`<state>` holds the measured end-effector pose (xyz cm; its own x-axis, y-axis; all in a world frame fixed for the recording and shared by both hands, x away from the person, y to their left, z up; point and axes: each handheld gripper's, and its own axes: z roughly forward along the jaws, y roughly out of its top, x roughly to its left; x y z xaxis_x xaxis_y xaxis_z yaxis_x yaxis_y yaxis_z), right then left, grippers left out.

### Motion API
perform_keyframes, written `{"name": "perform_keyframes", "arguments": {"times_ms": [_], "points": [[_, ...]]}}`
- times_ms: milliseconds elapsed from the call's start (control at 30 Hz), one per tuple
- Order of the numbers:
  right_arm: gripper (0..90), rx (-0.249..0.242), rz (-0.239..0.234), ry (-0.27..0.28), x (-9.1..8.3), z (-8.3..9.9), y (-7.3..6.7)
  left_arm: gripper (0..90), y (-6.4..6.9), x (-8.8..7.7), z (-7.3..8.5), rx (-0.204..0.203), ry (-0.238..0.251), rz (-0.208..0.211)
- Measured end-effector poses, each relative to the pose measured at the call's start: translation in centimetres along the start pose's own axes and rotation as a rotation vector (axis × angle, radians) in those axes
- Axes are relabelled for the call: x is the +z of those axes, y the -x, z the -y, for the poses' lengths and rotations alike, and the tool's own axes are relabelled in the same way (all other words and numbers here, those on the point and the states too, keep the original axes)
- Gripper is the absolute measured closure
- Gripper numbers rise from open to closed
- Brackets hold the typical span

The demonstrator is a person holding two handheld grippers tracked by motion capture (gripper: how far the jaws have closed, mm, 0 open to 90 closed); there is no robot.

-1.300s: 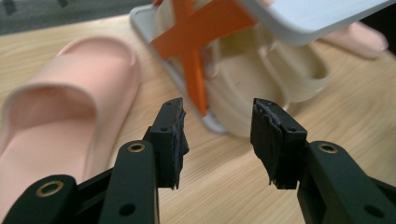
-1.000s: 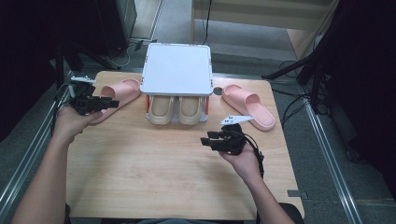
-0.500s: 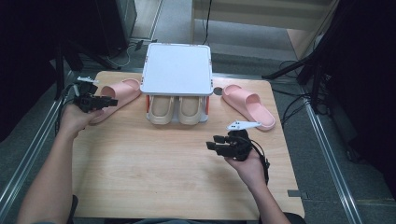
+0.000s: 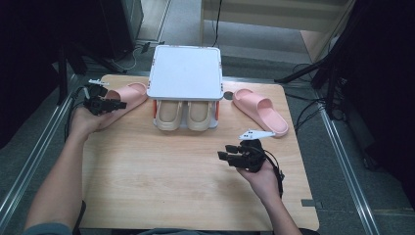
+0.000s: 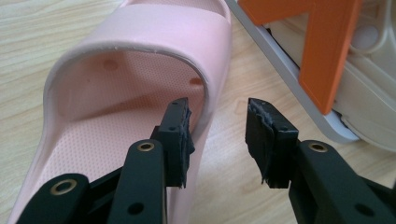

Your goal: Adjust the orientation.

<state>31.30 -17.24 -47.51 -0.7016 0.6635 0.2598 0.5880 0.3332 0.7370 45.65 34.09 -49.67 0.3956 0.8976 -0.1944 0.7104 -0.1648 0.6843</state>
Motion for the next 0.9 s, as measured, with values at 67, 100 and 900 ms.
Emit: {"name": "perform_keyframes", "arguments": {"times_ms": [67,100,900], "points": [[55.4,0.002,0.003,0.001,-0.1,0.1,0.0,61.3,-0.1,0.2,0.1,-0.004,-0.002,-0.005],[55.3,0.003,0.003,0.001,-0.1,0.2,0.0,61.4,-0.3,0.4,0.2,-0.011,-0.003,-0.003],[55.1,-0.001,0.011,-0.009,0.0,0.4,-0.3,79.1,2.6,2.5,-1.1,-0.113,-0.019,-0.061]]}}
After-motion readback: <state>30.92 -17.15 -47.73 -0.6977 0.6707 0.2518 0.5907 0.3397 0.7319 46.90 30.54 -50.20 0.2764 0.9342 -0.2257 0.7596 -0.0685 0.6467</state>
